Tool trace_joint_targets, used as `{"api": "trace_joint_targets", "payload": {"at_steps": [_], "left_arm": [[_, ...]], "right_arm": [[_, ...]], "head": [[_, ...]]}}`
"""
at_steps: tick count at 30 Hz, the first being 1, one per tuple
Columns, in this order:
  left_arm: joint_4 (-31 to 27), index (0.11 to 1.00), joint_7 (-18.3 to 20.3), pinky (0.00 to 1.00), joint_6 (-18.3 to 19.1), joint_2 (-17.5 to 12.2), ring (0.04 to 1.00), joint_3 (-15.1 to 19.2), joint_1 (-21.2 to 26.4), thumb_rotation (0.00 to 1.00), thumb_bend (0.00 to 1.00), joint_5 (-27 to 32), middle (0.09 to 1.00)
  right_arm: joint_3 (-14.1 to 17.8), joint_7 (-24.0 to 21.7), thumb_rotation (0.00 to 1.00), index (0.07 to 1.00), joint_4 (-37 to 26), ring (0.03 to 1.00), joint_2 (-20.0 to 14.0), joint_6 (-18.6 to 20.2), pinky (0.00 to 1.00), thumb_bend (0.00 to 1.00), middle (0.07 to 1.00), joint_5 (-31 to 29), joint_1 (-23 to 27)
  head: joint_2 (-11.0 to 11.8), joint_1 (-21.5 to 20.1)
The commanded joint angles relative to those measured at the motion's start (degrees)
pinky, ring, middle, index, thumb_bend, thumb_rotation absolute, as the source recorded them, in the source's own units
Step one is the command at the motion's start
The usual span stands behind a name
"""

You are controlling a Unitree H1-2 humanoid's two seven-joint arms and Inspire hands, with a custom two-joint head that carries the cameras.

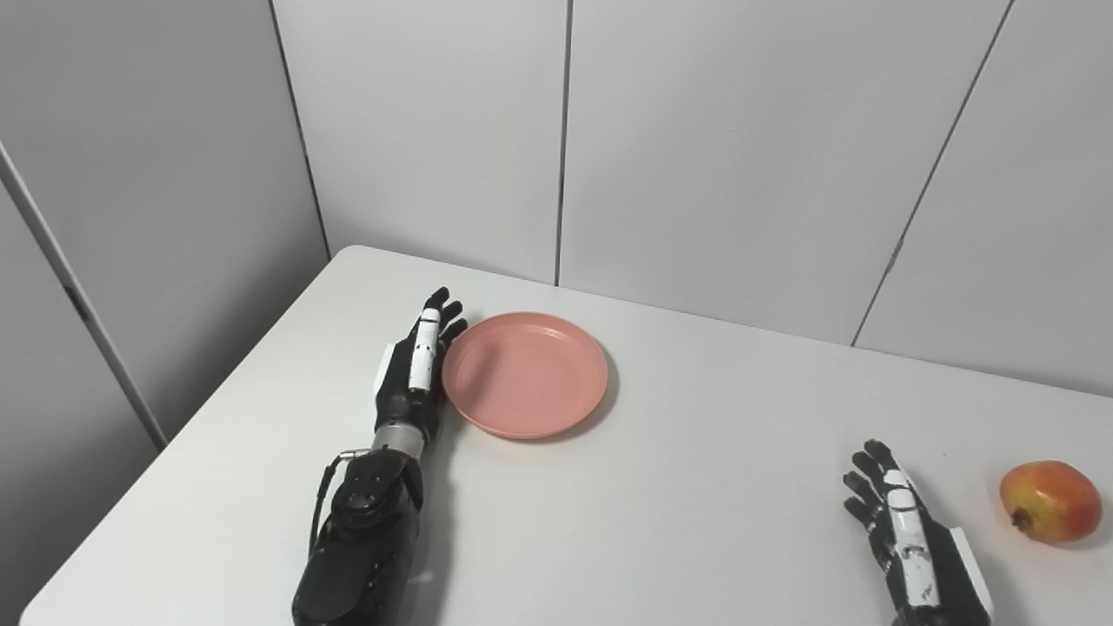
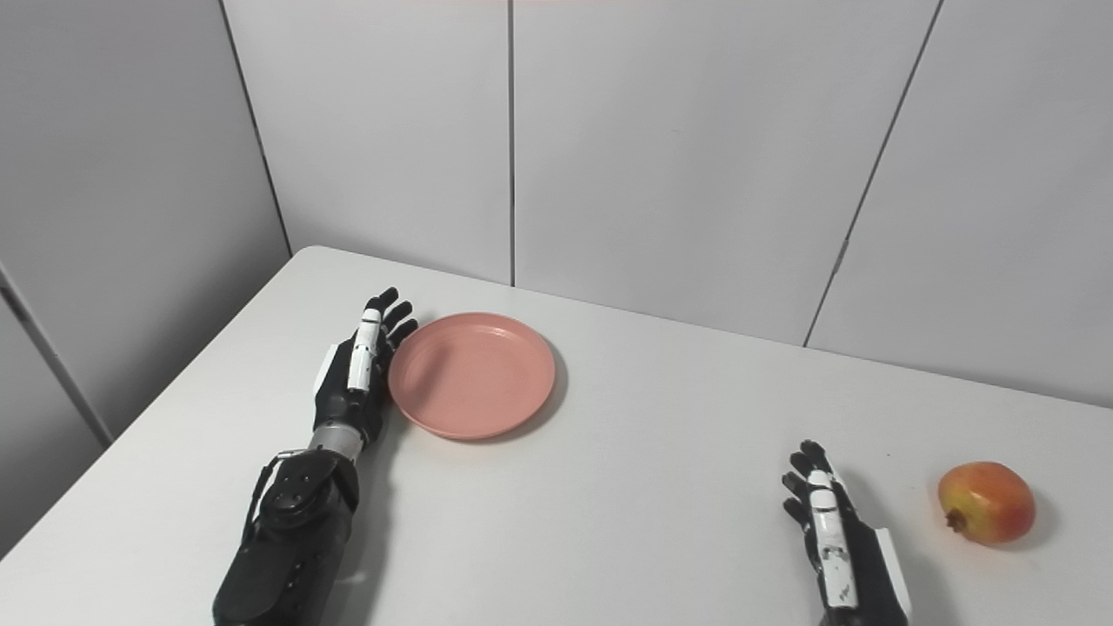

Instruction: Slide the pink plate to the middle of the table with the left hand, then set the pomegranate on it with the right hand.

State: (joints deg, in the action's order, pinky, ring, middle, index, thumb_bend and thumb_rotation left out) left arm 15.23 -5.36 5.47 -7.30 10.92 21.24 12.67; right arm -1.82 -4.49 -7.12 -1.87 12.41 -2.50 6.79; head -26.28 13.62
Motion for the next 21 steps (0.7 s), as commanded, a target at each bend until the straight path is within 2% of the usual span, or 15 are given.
{"api": "trace_joint_targets", "payload": {"at_steps": [1, 7, 11, 18, 21], "left_arm": [[-1.1, 0.900, 0.5, 0.91, 1.8, 0.6, 0.907, -0.9, -0.1, 1.00, 0.43, -0.7, 0.920], [-3.0, 0.899, 0.9, 0.89, 3.2, 1.7, 0.900, -3.2, -0.4, 1.00, 0.39, -2.8, 0.916], [-2.8, 0.902, 1.9, 0.90, 2.4, 1.9, 0.907, -4.3, -0.6, 1.00, 0.39, -3.3, 0.923], [-4.1, 0.894, 2.9, 0.91, 3.5, 2.5, 0.906, -6.7, -1.0, 1.00, 0.45, -3.9, 0.918], [-4.3, 0.903, 3.2, 0.91, 3.3, 2.7, 0.908, -8.0, -1.1, 1.00, 0.42, -4.8, 0.925]], "right_arm": [[-0.1, 0.2, 1.00, 0.924, -2.5, 0.917, 0.2, -2.1, 0.92, 0.19, 0.928, 0.2, 0.9], [-0.4, 0.5, 1.00, 0.920, -2.7, 0.916, 0.5, -1.8, 0.91, 0.21, 0.926, 0.8, 0.9], [-0.6, 0.6, 1.00, 0.923, -2.7, 0.918, 0.7, -1.6, 0.91, 0.20, 0.929, 1.0, 0.9], [-1.2, 0.8, 1.00, 0.924, -2.8, 0.922, 0.8, -1.7, 0.91, 0.22, 0.930, 2.2, 0.8], [-1.2, 0.8, 1.00, 0.927, -2.8, 0.926, 1.0, -1.6, 0.91, 0.22, 0.934, 2.1, 0.8]], "head": [[0.0, -0.1], [-0.5, -1.3], [-0.7, -2.2], [-0.9, -3.1], [-1.2, -3.8]]}}
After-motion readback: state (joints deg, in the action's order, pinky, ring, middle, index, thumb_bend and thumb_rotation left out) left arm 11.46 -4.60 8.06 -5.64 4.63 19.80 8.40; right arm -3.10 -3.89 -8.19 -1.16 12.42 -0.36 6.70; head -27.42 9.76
